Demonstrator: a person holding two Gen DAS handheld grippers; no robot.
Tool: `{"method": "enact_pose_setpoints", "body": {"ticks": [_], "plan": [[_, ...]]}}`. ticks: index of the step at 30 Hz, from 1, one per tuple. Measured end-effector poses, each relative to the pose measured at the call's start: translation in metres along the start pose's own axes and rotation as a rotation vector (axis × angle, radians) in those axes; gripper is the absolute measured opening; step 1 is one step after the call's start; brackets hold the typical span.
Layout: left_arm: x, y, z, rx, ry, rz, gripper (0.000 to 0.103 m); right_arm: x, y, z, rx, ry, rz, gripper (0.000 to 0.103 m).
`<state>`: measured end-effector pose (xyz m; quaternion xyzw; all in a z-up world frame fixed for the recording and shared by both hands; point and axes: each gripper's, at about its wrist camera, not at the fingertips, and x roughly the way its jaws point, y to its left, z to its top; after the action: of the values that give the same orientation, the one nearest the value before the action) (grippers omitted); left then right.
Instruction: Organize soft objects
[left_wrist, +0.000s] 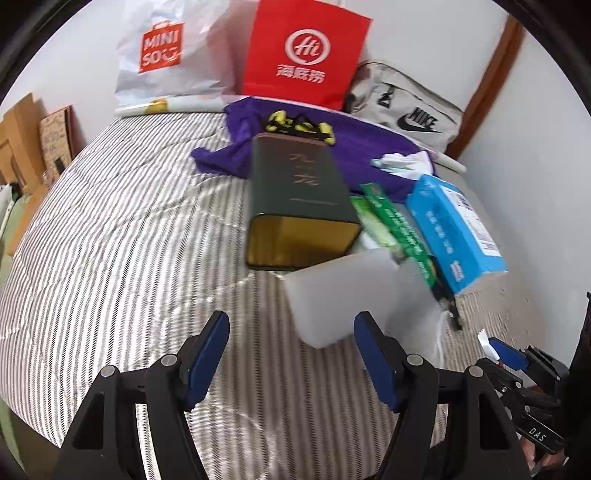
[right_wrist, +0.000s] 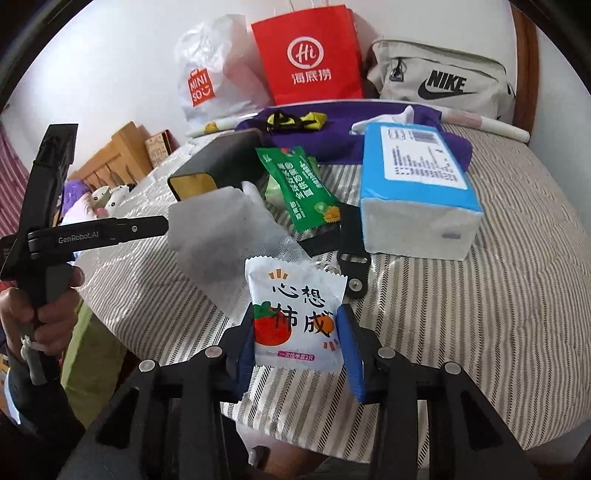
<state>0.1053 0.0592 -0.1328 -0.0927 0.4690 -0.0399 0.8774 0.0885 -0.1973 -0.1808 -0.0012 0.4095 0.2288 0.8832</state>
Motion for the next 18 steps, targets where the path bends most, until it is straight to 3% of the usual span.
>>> {"method": "enact_pose_setpoints", "body": {"ticks": [5,10,14,18], "plan": [[-0.004,-0.017,-0.003,0.049,-0.014,-0.023,0.068,-0.009,-0.018,-0.003,0.011,-0.018,-0.065,0.041],[0.003,-0.016,0.002,0.015,-0.011,-0.022,0.068,-0.015,-0.045,-0.006,0.042,-0.032,-0.147,0.041],[0.012,-0.015,0.014,-0.038,-0.003,-0.056,0.068,-0.013,-0.06,-0.008,0.076,-0.032,-0.14,0.041],[0.037,-0.013,0.021,-0.088,0.054,-0.063,0.068,-0.009,-0.063,-0.009,0.071,-0.026,-0.127,0.041]]}}
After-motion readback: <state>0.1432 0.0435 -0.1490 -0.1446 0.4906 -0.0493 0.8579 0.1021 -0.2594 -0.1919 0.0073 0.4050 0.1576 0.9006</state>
